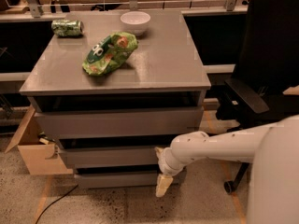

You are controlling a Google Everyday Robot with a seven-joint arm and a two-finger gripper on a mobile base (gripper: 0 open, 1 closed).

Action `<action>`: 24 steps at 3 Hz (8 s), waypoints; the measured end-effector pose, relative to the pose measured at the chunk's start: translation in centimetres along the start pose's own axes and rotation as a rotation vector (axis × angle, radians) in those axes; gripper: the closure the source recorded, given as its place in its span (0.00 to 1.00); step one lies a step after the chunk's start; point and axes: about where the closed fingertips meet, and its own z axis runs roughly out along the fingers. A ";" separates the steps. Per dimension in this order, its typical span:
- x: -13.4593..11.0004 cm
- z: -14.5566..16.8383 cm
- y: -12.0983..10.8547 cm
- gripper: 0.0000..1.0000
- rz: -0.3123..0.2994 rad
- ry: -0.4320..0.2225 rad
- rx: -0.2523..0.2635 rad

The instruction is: Open middle drawer

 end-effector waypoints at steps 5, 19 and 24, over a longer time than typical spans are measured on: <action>-6.3 3.2 -4.7 0.00 -0.227 -0.024 0.087; -4.9 5.6 -4.6 1.00 -0.168 -0.008 -0.081; -3.8 4.8 -1.4 1.00 -0.111 -0.024 -0.110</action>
Offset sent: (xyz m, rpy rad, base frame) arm 0.0356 0.0573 0.0060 -0.0516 -0.2047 0.1595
